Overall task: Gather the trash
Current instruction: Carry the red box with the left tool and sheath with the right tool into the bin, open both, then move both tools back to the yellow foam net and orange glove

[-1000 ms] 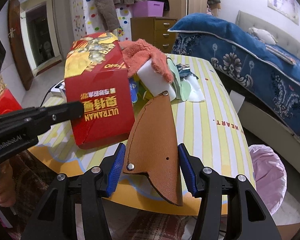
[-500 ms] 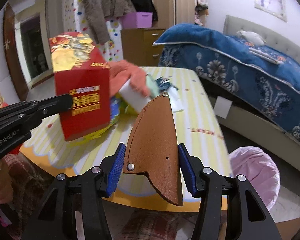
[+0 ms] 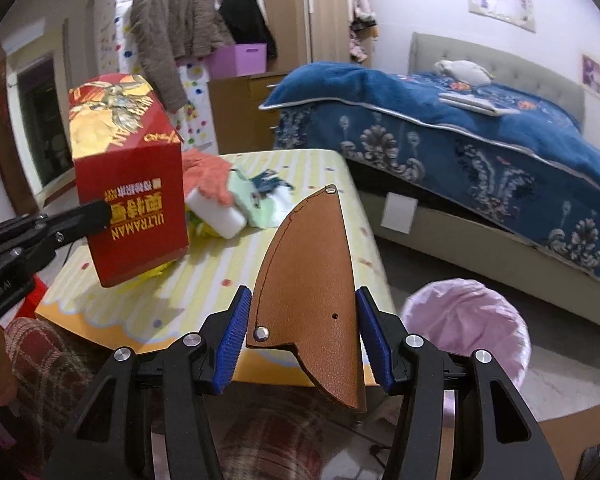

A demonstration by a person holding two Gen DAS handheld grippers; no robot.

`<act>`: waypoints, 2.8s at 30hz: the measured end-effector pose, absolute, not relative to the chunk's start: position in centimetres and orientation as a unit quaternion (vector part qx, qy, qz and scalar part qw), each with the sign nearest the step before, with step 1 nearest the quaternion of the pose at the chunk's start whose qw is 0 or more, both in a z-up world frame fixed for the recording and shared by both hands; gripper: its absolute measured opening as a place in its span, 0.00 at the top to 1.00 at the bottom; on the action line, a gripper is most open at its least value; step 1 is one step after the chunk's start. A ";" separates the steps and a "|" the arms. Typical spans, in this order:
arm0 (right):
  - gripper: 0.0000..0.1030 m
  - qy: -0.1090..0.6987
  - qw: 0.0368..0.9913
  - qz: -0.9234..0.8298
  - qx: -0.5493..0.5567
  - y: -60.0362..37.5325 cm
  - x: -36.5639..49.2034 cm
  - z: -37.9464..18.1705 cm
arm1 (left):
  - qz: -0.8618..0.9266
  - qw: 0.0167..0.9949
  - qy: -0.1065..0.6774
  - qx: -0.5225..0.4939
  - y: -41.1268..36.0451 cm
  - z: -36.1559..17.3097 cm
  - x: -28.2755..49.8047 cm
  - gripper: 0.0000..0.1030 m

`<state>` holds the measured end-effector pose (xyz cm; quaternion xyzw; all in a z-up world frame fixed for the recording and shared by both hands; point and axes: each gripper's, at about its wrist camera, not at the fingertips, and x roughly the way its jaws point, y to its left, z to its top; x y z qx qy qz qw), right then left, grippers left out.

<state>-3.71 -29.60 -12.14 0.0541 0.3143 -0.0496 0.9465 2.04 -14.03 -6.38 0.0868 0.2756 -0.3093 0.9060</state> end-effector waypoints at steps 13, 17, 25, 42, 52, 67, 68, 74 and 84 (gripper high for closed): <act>0.48 0.337 0.924 -0.164 0.080 -39.2 -7.5 -14.9 | -0.394 0.856 0.305 0.136 -25.4 -9.8 2.2 1.00; 0.48 0.341 0.915 -0.194 0.093 -42.2 -7.9 -16.1 | -0.416 0.841 0.310 0.152 -29.4 -10.7 2.5 1.00; 0.48 0.353 0.904 -0.215 0.112 -46.5 -7.0 -18.6 | -0.451 0.814 0.325 0.167 -35.7 -12.6 3.8 1.00; 0.30 0.368 0.885 -0.238 0.157 -48.4 -7.9 -19.9 | -0.397 0.830 0.369 0.131 -32.9 -13.2 6.6 0.63; 0.30 0.350 0.905 -0.208 0.122 -43.1 -8.4 -16.0 | -0.353 0.855 0.362 0.116 -24.8 -11.3 3.9 0.56; 0.30 0.346 0.932 -0.100 0.039 -31.5 -4.7 -11.9 | -0.242 0.898 0.362 0.069 -11.8 -9.5 4.0 0.46; 0.30 0.344 0.934 -0.092 0.033 -30.8 -4.2 -11.6 | -0.233 0.900 0.361 0.067 -11.0 -9.4 4.1 0.46; 0.30 0.336 0.940 -0.060 0.008 -27.8 -1.9 -10.4 | -0.180 0.916 0.355 0.049 -6.4 -8.3 5.6 0.42; 0.58 0.325 0.945 -0.033 0.000 -26.7 2.5 -9.1 | -0.161 0.927 0.334 0.051 -4.6 -5.8 8.4 0.41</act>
